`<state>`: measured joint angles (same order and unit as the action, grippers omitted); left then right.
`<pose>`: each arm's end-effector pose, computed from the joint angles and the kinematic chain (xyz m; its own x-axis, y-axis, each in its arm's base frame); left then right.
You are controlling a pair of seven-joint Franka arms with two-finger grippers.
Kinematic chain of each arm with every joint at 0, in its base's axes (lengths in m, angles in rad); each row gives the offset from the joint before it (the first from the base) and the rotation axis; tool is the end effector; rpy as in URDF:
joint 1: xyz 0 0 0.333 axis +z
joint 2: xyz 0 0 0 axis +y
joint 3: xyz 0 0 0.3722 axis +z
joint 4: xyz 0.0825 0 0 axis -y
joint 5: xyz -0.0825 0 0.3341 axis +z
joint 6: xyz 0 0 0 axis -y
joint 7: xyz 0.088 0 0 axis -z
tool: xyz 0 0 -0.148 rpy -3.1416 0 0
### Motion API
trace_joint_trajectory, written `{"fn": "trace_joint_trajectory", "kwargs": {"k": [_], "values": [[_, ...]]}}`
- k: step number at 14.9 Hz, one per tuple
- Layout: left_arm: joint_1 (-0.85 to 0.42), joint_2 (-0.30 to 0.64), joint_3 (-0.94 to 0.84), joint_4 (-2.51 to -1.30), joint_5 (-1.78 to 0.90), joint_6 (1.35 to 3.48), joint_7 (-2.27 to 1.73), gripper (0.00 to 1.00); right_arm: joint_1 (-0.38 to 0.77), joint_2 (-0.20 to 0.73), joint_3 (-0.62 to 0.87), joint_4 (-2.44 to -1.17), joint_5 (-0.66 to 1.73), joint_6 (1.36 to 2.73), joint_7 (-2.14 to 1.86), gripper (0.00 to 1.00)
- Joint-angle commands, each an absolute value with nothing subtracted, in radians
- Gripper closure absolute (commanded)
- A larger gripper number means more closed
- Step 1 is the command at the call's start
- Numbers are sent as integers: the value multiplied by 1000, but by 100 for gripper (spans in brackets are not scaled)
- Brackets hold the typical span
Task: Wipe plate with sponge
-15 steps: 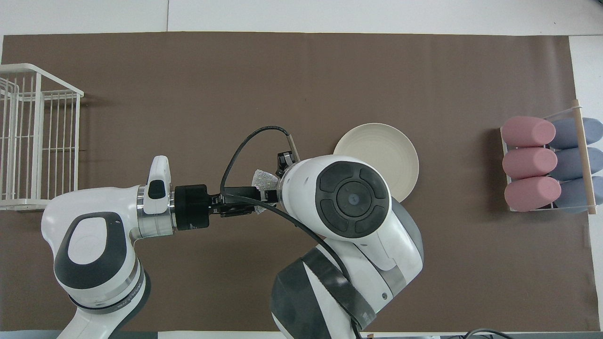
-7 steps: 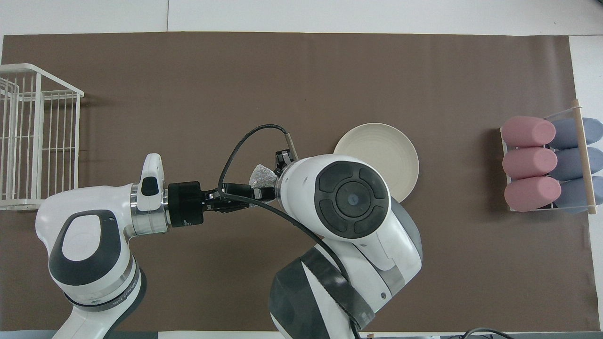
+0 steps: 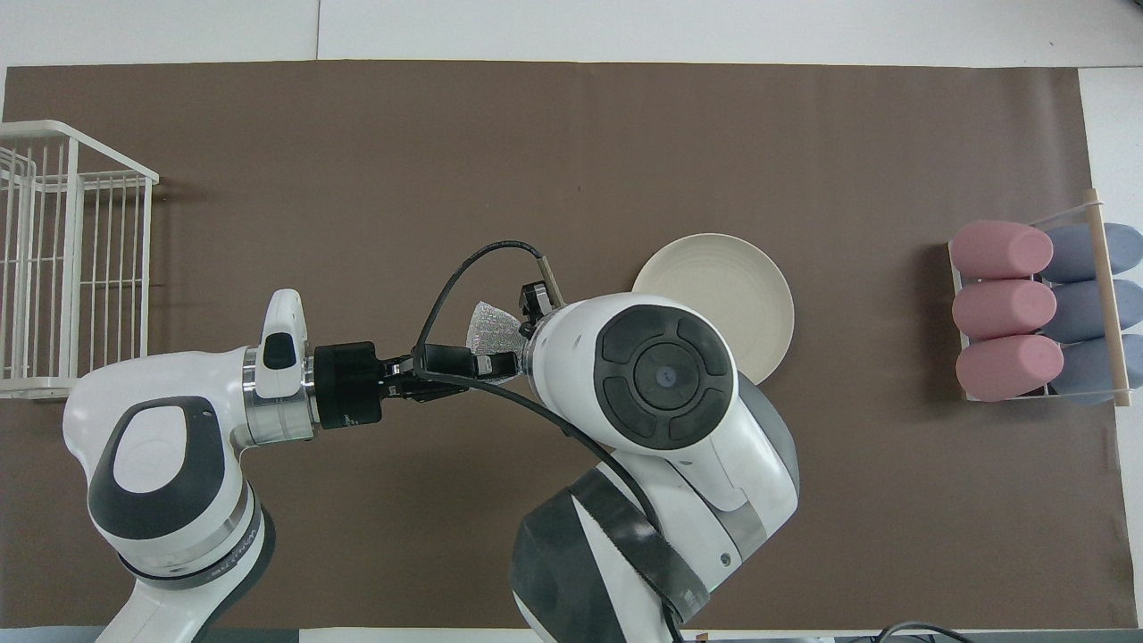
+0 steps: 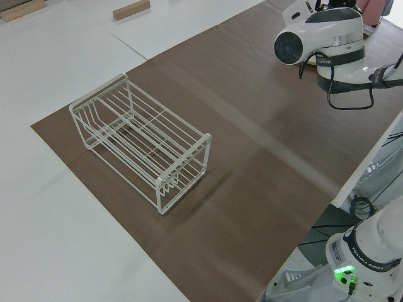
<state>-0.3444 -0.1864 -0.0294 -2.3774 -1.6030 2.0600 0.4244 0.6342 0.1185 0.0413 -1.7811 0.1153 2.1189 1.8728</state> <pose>0.3893 -0.2493 0.5032 0.9860 0.0886 -0.1415 0.1592 -0.2441 0.9566 0.4530 0.3734 0.5383 0.3271 -0.9291 -0.1723 -0.9389 -0.2989 -0.1706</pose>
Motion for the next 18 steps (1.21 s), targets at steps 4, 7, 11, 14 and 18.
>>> {"fn": "trace_joint_trajectory", "kwargs": {"k": [4,7,11,14,18], "values": [[-318,-190,-29,-2367,-1501,2071,349,100,436,25,40,-1864,87,1996,1066,0],[-279,-187,-31,-2301,-1202,2074,133,100,255,-52,38,-1864,87,1915,632,0],[-298,-176,-35,-2200,-782,2063,-222,100,112,-81,35,-1859,87,1801,298,0],[-307,-160,-69,-2143,-510,2030,-407,100,55,-107,32,-1855,87,1752,138,0],[-307,-121,-107,-2022,-139,1857,-595,100,-9,-107,29,-1841,84,1642,2,0]]}}
